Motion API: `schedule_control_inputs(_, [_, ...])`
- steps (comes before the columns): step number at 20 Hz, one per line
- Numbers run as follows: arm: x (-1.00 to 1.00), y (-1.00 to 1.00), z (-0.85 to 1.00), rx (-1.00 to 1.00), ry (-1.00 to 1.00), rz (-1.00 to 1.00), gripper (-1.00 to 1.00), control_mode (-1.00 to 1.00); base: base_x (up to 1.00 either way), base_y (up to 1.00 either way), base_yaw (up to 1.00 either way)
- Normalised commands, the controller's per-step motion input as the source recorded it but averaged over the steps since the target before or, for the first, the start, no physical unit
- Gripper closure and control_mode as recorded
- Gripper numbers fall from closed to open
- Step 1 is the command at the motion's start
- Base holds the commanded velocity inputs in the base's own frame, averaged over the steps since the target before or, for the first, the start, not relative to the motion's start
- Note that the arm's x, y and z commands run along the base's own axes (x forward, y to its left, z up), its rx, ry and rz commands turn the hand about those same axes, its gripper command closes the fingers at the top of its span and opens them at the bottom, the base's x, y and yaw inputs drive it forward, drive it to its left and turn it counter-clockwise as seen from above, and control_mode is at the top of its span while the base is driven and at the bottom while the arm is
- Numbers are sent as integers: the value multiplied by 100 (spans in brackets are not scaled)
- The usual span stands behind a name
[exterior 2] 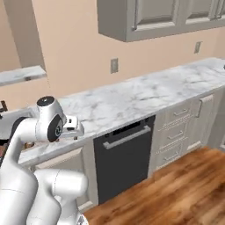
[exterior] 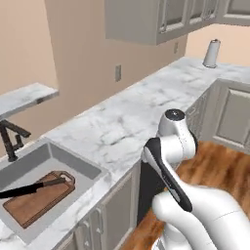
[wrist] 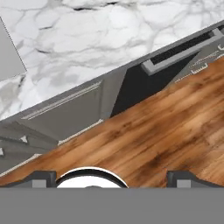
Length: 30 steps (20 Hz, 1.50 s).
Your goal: Move the cutting board and knife to the sink. Then move spray from the shelves to the counter.
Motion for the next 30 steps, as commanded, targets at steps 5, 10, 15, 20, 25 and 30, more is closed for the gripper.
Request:
schedule_control_inputs(5, [0, 0, 0, 0, 0, 0, -100, 100, 0, 8, -98])
schedule_control_inputs(10, [0, 0, 0, 0, 0, 0, -100, 100, 0, 8, -98])
schedule_control_inputs(15, [0, 0, 0, 0, 0, 0, -100, 100, 0, 4, -99])
schedule_control_inputs(20, [0, 0, 0, 0, 0, 0, -100, 100, 6, 0, -89])
schedule_control_inputs(25, [0, 0, 0, 0, 0, 0, -100, 100, 21, 0, -72])
schedule_control_inputs(30, [0, 0, 0, 0, 0, 0, -100, 100, 57, -6, -24])
